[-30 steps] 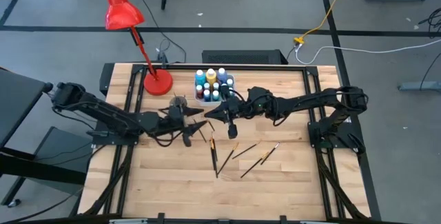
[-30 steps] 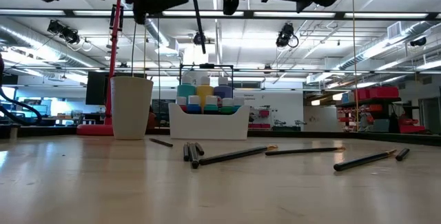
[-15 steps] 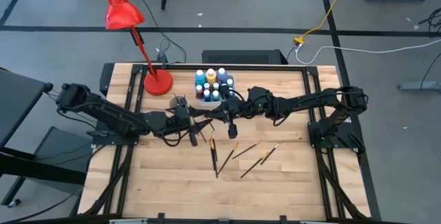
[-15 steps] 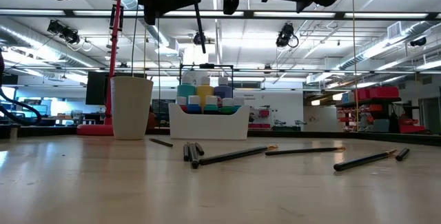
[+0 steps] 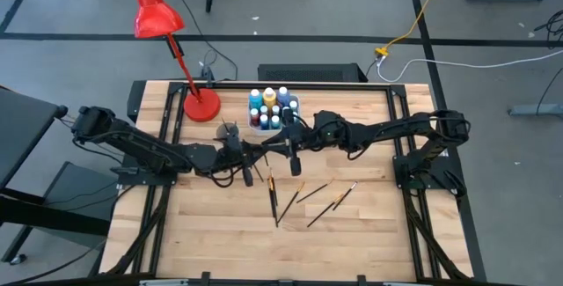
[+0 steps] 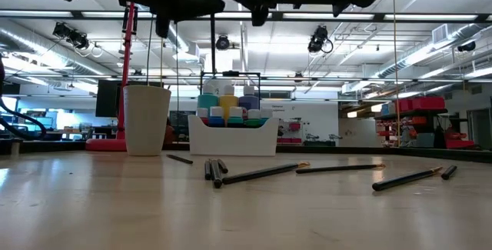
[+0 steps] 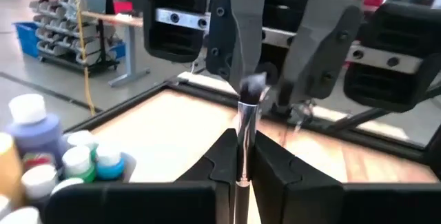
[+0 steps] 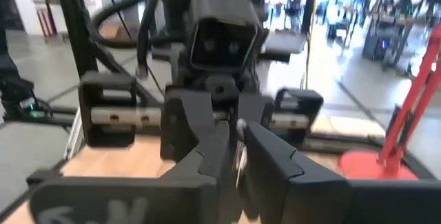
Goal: Pick & Place Paint Supplies
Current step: Put the black paint brush into the white cup
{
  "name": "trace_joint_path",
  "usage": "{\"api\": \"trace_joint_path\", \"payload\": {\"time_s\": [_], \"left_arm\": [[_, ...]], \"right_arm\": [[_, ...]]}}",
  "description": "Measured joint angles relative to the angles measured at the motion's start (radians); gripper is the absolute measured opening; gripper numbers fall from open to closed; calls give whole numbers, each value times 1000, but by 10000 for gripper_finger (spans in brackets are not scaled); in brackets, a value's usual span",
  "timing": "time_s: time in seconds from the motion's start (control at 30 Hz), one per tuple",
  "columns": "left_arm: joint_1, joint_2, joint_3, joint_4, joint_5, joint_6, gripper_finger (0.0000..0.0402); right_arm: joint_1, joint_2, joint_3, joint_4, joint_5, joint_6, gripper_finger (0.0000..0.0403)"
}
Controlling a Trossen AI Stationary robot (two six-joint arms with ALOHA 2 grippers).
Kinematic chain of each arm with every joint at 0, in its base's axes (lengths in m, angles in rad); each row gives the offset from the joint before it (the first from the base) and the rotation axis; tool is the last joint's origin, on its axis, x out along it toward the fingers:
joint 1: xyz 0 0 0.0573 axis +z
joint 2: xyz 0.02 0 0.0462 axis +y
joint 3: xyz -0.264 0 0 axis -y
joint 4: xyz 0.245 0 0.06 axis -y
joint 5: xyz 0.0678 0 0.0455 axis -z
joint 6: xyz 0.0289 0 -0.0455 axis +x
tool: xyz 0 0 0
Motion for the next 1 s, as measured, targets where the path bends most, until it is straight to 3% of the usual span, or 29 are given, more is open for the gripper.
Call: {"api": "trace_joint_path", "payload": {"time_s": [0.13,0.37,0.57,0.9,1.0], "left_arm": [[-16,-7,0,-51,-36,-40,24],[-77,-13,0,-89,-125,-112,24],[-134,-69,0,-184,-347,-104,24],[-131,-257,0,-282,-688,38,24],[-94,-266,0,-366,-714,8,24]], "right_arm": [[1,-1,0,-112,-1,4,88],[29,-1,1,-281,108,-15,133],[60,-1,1,-364,176,50,153],[100,-1,0,-481,181,140,148],[109,-1,0,-478,181,139,146]]}}
